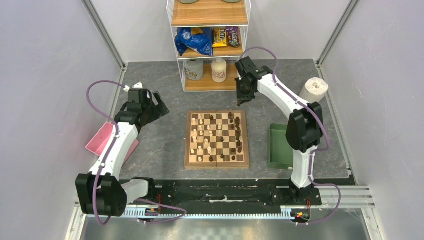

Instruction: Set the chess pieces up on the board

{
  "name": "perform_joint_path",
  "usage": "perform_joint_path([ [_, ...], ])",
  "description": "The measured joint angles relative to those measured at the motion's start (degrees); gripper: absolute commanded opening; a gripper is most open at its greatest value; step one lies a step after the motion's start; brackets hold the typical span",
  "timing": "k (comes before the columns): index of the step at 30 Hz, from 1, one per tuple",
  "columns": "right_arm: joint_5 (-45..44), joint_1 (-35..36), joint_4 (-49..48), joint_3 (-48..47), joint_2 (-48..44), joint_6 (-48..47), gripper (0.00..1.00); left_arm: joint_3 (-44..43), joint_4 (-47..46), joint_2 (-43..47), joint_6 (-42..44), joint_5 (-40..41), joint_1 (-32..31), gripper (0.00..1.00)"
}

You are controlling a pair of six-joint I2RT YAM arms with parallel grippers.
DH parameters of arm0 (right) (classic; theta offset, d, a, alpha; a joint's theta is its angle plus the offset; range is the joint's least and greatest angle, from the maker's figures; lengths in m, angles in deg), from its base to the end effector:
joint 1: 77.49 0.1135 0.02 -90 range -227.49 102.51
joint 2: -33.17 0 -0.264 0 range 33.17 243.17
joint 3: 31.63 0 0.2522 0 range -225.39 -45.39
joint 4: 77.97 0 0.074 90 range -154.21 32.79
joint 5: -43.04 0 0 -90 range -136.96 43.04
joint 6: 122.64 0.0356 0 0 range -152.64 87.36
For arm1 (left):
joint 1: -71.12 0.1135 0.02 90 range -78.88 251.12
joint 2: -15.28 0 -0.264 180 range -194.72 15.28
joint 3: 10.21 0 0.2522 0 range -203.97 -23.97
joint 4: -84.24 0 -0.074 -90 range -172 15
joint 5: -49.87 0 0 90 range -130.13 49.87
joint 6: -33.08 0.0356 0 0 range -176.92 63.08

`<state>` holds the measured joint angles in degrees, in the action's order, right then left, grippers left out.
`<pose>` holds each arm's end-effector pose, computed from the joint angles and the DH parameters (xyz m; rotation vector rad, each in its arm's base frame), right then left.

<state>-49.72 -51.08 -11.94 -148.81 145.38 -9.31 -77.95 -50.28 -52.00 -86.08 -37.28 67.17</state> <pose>0.3806 0.1871 0.2839 -0.0548 2.6537 0.2300 0.2472 -0.0153 0.2815 -0.5402 2.3040 -0.2227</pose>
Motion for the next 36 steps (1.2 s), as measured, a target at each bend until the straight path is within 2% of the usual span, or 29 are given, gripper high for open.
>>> perform_joint_path([
  [7, 1.64, 0.74, 0.13, 0.0, 6.29, -0.66, 0.18, 0.0, 0.0, 0.26, 0.0, 0.0, 0.0, 0.95],
  [36, 2.99, 0.79, -1.2, 1.77, 9.42, -1.97, 0.21, 0.44, 0.02, 0.28, -0.02, 0.0, 0.0, 0.95],
])
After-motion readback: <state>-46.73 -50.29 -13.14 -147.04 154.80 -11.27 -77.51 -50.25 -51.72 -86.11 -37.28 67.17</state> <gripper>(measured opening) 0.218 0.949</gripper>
